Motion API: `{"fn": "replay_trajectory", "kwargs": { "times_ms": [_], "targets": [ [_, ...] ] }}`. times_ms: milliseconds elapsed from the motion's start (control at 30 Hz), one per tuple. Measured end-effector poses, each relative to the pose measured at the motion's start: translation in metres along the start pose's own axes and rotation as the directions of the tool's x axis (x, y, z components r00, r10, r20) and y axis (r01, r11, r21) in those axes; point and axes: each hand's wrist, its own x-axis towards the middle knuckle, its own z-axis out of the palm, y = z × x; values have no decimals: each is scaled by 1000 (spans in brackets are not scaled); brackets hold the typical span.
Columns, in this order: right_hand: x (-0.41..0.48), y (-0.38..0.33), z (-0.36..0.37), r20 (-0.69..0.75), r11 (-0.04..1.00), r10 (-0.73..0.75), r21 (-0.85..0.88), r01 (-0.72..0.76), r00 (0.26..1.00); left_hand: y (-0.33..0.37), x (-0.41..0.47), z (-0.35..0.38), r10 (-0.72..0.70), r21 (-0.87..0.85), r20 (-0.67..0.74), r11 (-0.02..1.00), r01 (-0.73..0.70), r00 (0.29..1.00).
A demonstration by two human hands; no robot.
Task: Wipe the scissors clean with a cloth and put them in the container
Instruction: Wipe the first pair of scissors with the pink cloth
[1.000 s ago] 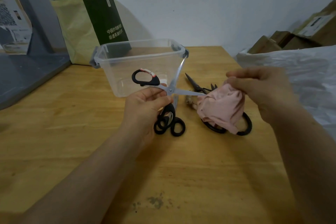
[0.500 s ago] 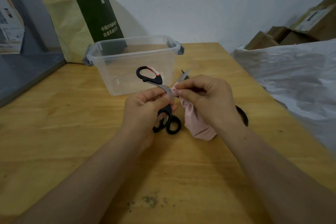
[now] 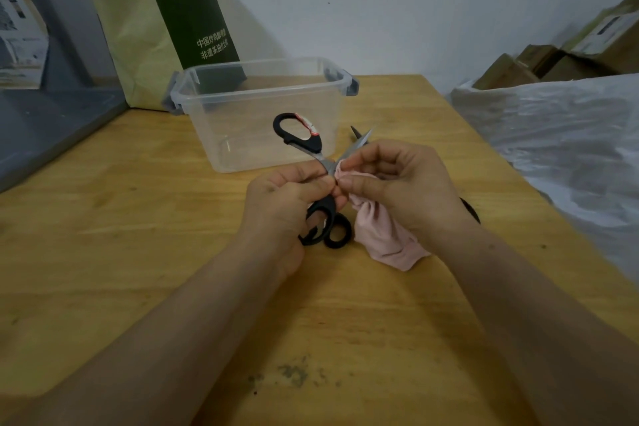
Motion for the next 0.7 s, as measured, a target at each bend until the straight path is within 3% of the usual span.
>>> {"fn": "replay_trajectory", "kwargs": {
  "times_ms": [200, 700],
  "targets": [
    [2, -2, 2, -49, 991, 53, 124, -46, 997, 0, -1, 1, 0, 13, 15, 1000, 0, 1000],
    [6, -2, 6, -309, 988, 109, 139, -68, 945, 0, -3, 5, 43, -36, -32, 998, -45, 999]
  ]
}}
